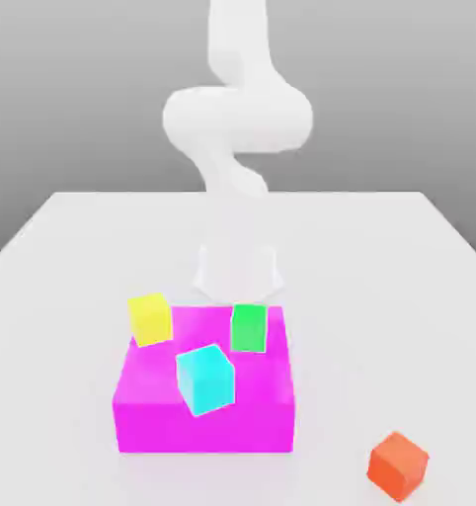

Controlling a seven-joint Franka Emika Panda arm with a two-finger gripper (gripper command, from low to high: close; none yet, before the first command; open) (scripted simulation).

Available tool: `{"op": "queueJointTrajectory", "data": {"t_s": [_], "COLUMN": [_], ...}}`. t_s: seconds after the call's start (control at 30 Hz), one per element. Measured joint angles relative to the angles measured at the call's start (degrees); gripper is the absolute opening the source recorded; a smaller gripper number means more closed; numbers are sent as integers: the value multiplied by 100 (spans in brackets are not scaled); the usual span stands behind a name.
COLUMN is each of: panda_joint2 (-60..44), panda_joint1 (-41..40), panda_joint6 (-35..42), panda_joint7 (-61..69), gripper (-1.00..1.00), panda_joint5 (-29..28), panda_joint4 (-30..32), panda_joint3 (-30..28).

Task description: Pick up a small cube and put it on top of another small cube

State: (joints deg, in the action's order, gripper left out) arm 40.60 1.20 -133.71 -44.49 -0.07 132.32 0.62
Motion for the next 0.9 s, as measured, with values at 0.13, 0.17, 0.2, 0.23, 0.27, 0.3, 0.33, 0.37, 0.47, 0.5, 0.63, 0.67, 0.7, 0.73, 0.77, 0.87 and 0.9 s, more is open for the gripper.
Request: {"op": "queueJointTrajectory", "data": {"t_s": [0.13,0.17,0.2,0.23,0.27,0.3,0.33,0.37,0.47,0.5,0.63,0.67,0.7,0.73,0.77,0.87,0.9], "panda_joint2": [-864,-1072,-1280,-1488,-1696,-1903,-2111,-2318,-2941,-3149,-3982,-4191,-4400,-4609,-4818,-5447,-5656], "panda_joint1": [194,241,287,331,373,417,459,500,617,653,884,954,997,1032,1064,1187,1230], "panda_joint6": [-318,-395,-471,-548,-624,-701,-777,-854,-1083,-1159,-1463,-1539,-1614,-1690,-1766,-1992,-2093], "panda_joint7": [221,273,324,375,426,475,524,572,708,750,897,930,962,993,1022,1098,1098], "gripper": [0,0,0,0,0,0,0,0,0,0,0,0,0,0,0,0,0], "panda_joint5": [-17,-23,-29,-36,-42,-51,-61,-72,-116,-135,-240,-273,-307,-342,-379,-506,-559], "panda_joint4": [89,111,132,153,175,196,218,239,303,325,410,431,452,473,494,557,558], "panda_joint3": [113,141,171,202,235,268,302,337,450,489,623,643,657,678,700,766,766]}}
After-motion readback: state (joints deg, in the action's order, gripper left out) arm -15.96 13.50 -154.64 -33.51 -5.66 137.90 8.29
